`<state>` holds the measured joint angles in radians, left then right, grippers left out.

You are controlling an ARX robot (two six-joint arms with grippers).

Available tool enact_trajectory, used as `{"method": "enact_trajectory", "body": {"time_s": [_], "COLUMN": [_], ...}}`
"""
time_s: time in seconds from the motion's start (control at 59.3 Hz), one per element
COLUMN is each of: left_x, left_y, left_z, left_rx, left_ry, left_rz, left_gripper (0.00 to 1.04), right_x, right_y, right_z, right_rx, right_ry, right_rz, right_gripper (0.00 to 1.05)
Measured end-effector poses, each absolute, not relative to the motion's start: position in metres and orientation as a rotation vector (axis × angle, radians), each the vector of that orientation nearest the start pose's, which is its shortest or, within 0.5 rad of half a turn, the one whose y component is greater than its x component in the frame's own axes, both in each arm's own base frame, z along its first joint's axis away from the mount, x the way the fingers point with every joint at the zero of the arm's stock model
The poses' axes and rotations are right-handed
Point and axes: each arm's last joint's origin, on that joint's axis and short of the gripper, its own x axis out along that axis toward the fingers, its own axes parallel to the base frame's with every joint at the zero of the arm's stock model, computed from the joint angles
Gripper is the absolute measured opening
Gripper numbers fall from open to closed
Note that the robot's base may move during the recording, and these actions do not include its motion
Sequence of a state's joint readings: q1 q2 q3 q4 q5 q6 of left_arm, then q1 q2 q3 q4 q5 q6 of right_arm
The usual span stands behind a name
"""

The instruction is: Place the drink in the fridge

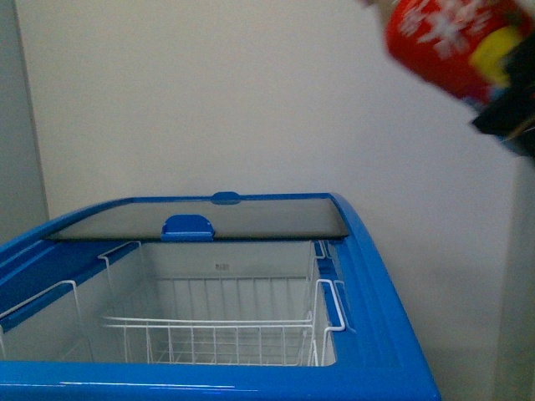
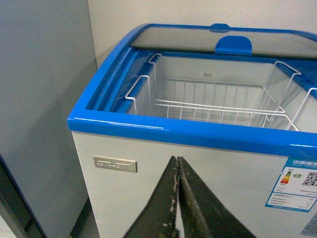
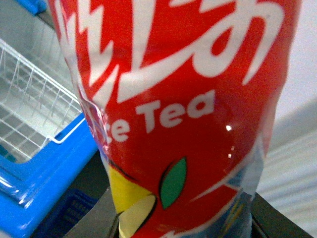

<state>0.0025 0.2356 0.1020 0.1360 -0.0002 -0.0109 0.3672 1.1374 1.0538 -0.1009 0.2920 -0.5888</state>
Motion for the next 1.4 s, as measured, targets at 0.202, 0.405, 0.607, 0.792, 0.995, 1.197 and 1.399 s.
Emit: {"method": "enact_trajectory", "body": {"time_s": [0.202,0.405,0.607,0.792,0.995,1.197,1.399], "left_x": [0.105,0.098,0.097,0.097,0.097,0.097,0.097], "left_y": [0.000,0.000,0.000,0.000,0.000,0.000,0.000], "left_z": [0.184,0.179,0.168,0.168,0.168,0.168,0.168], "left_rx": [-0.008,-0.008,-0.008,-0.007,-0.007,-0.006,-0.005], "left_ry": [0.012,-0.005,-0.002,-0.007,-0.007,-0.007,-0.007], "left_rz": [0.002,0.002,0.002,0.002,0.002,0.002,0.002], "left_gripper": [0.03,0.03,0.03,0.03,0.03,0.03,0.03], "right_x": [0.331,0.387,0.408,0.430,0.441,0.454,0.474], "right_y": [0.143,0.209,0.234,0.246,0.253,0.260,0.270], "right_z": [0.351,0.310,0.282,0.254,0.232,0.225,0.172], "right_rx": [-1.003,-1.117,-1.148,-1.168,-1.174,-1.171,-1.198], "right_ry": [0.251,0.322,0.346,0.384,0.410,0.371,0.407], "right_rz": [0.385,0.539,0.576,0.579,0.590,0.535,0.479], "right_gripper": [0.40,0.40,0.40,0.40,0.40,0.40,0.40]}}
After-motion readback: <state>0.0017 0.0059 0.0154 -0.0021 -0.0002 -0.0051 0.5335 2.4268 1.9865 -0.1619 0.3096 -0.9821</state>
